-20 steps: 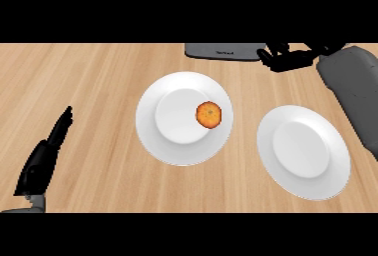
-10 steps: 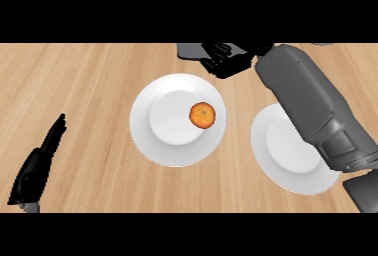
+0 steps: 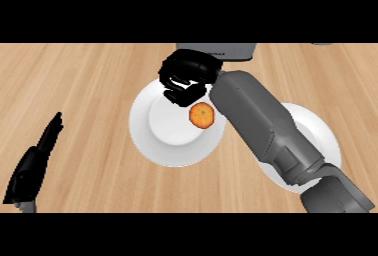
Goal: Pick the squash from the plate and place it in the plate
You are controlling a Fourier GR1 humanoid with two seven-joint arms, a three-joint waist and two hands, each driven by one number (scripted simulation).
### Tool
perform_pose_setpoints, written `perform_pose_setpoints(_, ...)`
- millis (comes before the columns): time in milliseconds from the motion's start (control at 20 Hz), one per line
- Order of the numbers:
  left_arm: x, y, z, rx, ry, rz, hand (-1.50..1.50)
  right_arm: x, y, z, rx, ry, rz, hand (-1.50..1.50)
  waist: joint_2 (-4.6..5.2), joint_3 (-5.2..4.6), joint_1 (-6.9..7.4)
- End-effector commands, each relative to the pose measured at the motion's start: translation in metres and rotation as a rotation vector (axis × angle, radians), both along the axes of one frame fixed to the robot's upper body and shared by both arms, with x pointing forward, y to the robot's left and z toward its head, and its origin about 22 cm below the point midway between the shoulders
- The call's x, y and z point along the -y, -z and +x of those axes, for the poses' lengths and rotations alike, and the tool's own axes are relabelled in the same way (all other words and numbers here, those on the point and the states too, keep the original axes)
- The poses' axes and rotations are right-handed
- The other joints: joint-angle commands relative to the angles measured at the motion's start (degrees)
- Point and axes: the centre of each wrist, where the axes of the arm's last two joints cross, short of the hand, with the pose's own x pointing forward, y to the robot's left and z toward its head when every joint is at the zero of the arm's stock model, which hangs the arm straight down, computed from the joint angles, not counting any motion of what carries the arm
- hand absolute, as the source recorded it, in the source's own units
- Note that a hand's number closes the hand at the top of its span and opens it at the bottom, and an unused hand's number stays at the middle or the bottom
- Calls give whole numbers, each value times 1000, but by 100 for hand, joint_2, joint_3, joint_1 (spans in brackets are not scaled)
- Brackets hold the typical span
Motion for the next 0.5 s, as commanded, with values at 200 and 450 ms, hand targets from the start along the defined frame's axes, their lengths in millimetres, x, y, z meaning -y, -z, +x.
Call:
perform_pose_setpoints(200,0,-8,9,6,21,-12,0,-1,45,-15,-221,124,-15,150,19,0,158)
perform_pose_setpoints(450,20,2,13,17,23,-6,0,-7,53,-21,-220,141,-56,-150,34,2,158)
